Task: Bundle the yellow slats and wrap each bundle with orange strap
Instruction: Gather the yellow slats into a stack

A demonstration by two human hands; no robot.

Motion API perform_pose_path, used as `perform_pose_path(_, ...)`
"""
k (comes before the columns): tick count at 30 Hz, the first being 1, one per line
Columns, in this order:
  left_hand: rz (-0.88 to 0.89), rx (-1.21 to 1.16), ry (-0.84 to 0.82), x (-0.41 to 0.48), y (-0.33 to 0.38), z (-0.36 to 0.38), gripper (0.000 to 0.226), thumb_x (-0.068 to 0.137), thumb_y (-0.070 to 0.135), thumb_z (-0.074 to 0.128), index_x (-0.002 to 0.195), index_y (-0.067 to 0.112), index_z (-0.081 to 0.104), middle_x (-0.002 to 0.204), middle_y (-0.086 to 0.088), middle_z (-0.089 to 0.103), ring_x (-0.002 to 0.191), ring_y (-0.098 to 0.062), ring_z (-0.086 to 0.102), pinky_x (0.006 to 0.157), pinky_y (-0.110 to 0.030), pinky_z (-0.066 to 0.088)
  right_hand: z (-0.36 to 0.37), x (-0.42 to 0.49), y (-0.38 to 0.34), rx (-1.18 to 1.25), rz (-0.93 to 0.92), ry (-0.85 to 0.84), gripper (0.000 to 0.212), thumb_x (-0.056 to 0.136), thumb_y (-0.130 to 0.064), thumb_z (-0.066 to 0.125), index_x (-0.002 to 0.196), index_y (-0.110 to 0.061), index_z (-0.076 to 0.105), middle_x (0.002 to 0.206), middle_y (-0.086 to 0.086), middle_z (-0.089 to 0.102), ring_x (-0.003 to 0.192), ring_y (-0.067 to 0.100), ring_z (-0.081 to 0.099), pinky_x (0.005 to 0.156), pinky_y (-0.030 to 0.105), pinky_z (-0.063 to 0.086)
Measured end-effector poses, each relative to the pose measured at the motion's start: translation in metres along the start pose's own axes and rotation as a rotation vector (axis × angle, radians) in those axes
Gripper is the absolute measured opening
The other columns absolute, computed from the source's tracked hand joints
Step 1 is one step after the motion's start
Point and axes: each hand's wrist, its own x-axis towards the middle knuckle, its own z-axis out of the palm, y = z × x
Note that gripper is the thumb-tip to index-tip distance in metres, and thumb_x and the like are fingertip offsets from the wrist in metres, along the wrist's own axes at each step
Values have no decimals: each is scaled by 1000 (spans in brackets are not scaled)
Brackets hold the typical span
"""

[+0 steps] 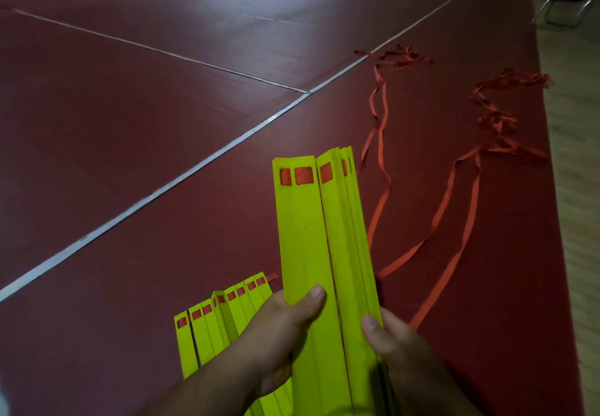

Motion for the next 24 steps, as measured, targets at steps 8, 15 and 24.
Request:
perform_pose_path(8, -5, -43, 46, 1, -1, 4, 13, 98, 17, 57, 97, 6, 64, 95, -15, 77, 76, -21, 73, 66, -34, 59, -9, -4, -1, -50, -17, 56, 26, 99, -5, 48, 96, -20, 70, 74, -4, 76, 64, 2, 70, 55, 11, 47)
perform_pose_path(15, -30, 122, 37, 5, -3, 2, 43, 92, 49, 55, 116, 16, 69, 102, -10, 77, 87, -20, 70, 78, -36, 59, 4, -7, -11, 30, -7, 26, 26, 87, -24, 69, 107, -7, 69, 82, 11, 77, 73, 16, 74, 63, 22, 56)
perform_pose_path(24, 14, 132, 19, 3, -3, 4, 39, 91, 35, 60, 122, 12, 63, 106, -8, 77, 98, -23, 74, 80, -36, 60, 11, -10, -11, -114, -45, -99, 53, 59, -64, 76, 110, -50, 68, 108, 0, 75, 104, 20, 70, 99, 51, 49)
